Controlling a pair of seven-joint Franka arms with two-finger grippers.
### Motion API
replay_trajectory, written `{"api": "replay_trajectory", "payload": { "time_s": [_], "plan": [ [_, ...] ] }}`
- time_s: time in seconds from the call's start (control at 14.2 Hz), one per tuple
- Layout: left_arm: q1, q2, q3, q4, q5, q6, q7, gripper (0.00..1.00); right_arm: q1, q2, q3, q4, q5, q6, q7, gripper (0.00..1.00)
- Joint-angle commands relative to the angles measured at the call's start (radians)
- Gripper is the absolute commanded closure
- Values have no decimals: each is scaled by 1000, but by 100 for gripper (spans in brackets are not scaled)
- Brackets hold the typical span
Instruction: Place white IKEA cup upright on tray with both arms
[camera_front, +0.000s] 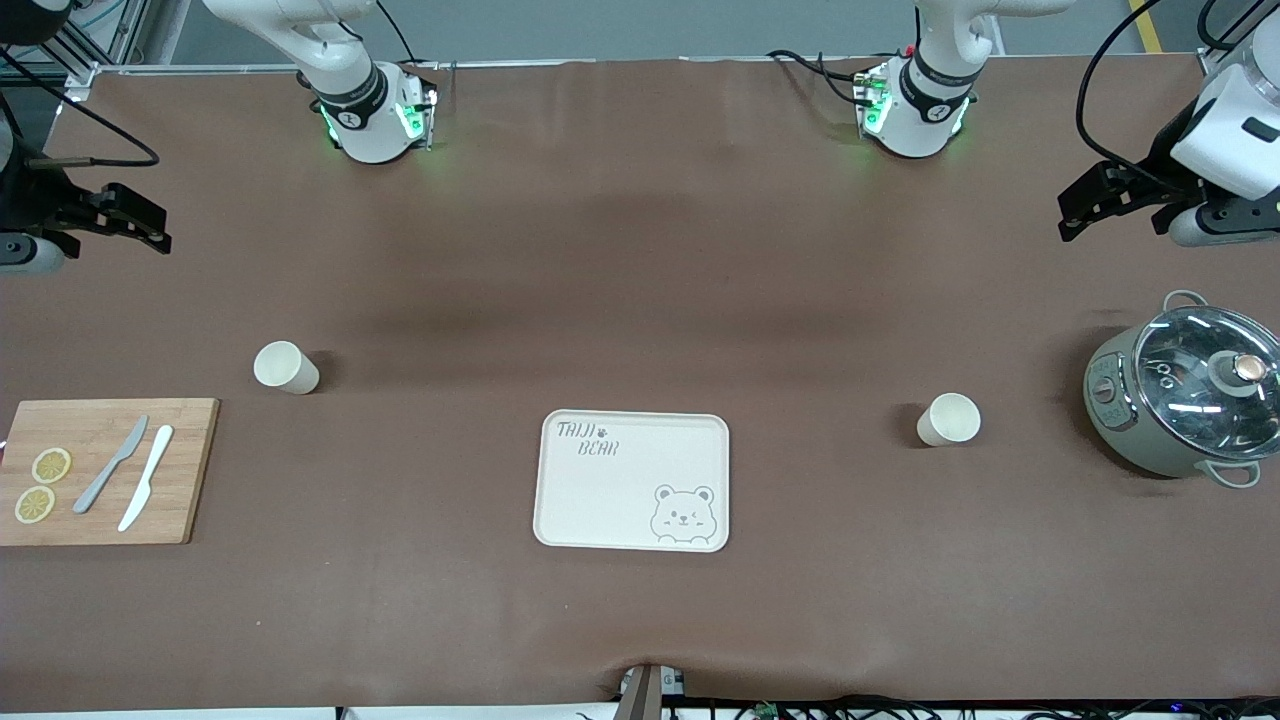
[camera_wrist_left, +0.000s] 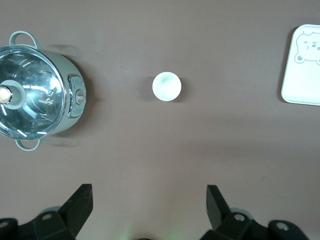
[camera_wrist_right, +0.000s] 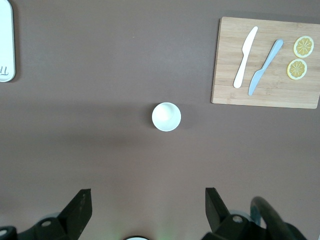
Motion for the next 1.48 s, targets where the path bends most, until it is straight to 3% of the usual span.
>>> {"api": "replay_trajectory", "payload": {
  "time_s": [0.0, 0.21, 0.35, 0.56, 0.71, 0.92, 1.2, 1.41],
  "plan": [
    [4, 7, -4, 19, 12, -15, 25, 0, -1, 12, -1, 29, -5, -17, 9, 0],
    [9, 46, 2, 56, 25, -13, 26, 0, -4, 10, -2, 29, -5, -18, 9, 0],
    [7, 150, 5, 154, 35, -15, 20, 0, 1, 12, -1, 29, -5, -17, 9, 0],
    [21, 241, 4, 166, 29, 27, 37, 0, -10, 13, -2, 35, 1, -15, 7, 0],
    [24, 260, 4, 102, 28, 126, 37, 0, -7, 42, -2, 51, 3, -15, 3, 0],
    [38, 246, 4, -117, 23, 394, 36, 0, 1, 93, -2, 95, -8, -30, 0, 0],
    [70, 313, -2, -241, -7, 589, 33, 0, -8, 137, -2, 90, -11, -34, -5, 0],
    [70, 353, -2, -349, -23, 763, 19, 15, -54, 190, -5, 45, -19, -20, -5, 0]
  ]
}}
